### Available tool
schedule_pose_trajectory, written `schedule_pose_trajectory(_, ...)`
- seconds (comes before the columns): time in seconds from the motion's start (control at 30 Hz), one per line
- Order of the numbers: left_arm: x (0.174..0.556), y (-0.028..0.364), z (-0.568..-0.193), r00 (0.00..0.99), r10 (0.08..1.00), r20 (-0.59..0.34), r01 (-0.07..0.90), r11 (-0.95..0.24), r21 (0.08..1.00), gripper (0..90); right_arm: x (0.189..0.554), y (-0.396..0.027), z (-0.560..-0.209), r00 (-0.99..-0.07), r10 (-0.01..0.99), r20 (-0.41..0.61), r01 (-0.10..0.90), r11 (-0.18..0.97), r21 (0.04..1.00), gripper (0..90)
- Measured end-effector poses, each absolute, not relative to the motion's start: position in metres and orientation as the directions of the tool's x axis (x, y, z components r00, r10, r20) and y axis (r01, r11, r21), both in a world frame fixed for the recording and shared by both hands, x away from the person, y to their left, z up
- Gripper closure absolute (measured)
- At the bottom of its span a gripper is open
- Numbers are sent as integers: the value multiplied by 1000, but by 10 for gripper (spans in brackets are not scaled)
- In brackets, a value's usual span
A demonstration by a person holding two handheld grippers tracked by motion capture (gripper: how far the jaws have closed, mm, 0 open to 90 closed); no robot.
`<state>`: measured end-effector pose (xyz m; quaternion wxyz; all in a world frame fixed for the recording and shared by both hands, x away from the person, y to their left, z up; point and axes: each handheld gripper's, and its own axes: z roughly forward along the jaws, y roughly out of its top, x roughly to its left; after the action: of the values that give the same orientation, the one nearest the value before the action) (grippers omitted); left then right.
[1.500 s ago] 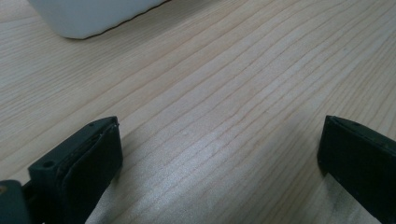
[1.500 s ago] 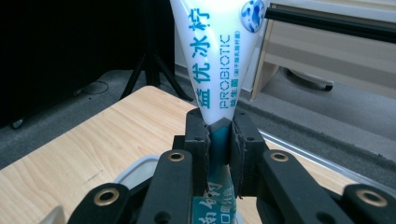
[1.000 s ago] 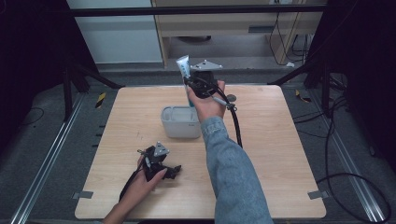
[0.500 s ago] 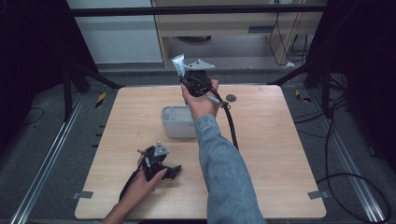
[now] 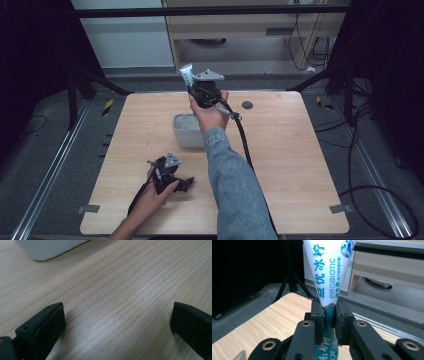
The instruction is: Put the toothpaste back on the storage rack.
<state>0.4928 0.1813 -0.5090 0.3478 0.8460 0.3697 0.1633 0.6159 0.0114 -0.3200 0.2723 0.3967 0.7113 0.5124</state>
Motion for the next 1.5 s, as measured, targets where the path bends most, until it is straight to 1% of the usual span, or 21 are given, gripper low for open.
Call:
schedule_pose_trajectory(0.13, 493, 181, -509, 673, 739, 21, 511, -485, 709, 0, 614, 16, -321, -545, 838, 27, 288, 156, 945, 791)
schedule_pose_trajectory(0.3, 493, 181, -509, 673, 740, 21, 511, -485, 710, 0, 609, 21, -320, -560, 828, 0, 273, 184, 944, 791)
schedule_pose_trajectory(0.4, 493, 181, -509, 674, 738, 20, 511, -485, 710, 0, 606, 21, -317, -560, 828, 13, 276, 172, 946, 791)
schedule_pose_trajectory(0.93, 493, 181, -509, 674, 739, 20, 511, -486, 709, 0, 603, 25, -321, -549, 835, -14, 259, 187, 948, 791)
schedule_pose_trajectory(1.27, 493, 181, -509, 674, 739, 21, 511, -485, 709, 0, 603, 18, -331, -539, 842, -6, 272, 181, 945, 791)
schedule_pose_trajectory(1.5, 493, 181, -509, 674, 739, 19, 512, -485, 709, 0, 605, 20, -344, -541, 841, -7, 291, 195, 937, 791)
